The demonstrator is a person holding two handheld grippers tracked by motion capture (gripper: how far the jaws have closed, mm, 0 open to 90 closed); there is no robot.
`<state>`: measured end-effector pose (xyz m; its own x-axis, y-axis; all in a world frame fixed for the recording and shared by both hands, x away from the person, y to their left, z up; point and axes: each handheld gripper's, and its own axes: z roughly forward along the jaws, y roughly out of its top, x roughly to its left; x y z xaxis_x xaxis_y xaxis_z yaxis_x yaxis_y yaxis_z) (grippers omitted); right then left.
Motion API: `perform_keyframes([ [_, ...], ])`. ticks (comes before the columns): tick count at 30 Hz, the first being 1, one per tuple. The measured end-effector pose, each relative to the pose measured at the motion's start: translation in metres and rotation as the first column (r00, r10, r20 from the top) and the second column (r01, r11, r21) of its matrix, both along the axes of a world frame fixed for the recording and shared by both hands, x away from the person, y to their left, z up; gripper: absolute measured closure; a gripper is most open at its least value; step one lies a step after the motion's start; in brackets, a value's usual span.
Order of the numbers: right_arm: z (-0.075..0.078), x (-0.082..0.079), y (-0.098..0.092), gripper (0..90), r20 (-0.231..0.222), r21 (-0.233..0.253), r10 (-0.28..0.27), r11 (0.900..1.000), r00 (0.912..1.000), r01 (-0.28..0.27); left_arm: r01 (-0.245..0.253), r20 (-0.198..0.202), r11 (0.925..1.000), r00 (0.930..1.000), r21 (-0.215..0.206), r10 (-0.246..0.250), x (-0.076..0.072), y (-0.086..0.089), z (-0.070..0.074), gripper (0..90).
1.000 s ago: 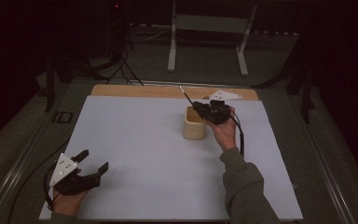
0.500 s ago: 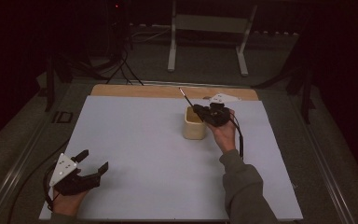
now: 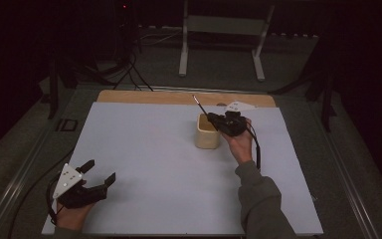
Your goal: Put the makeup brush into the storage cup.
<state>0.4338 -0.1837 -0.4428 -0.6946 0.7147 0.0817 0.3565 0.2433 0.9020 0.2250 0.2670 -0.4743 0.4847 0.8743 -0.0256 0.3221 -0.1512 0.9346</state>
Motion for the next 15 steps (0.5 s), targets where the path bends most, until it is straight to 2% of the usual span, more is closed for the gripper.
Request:
perform_keyframes([
  [13,0.0002,0.0008,-0.0006,84.8,-0.006,-0.003,0.003,1.000,1.0000,-0.003,0.000,-0.001,1.0000,1.0000,0.001,0.000,0.0002,-0.0003,-0.0002,15.5],
  [14,-0.0005,0.0014,0.0000,81.6,-0.012,-0.010,0.008,1.000,0.9999,-0.008,0.000,0.000,1.0000,1.0000,0.001,0.000,0.0002,-0.0002,-0.0002,15.5],
  [15,-0.0015,0.0016,0.0005,64.2,-0.014,-0.007,0.010,1.000,0.9999,-0.010,0.000,0.000,1.0000,1.0000,0.000,0.000,0.0002,-0.0002,-0.0002,15.5],
])
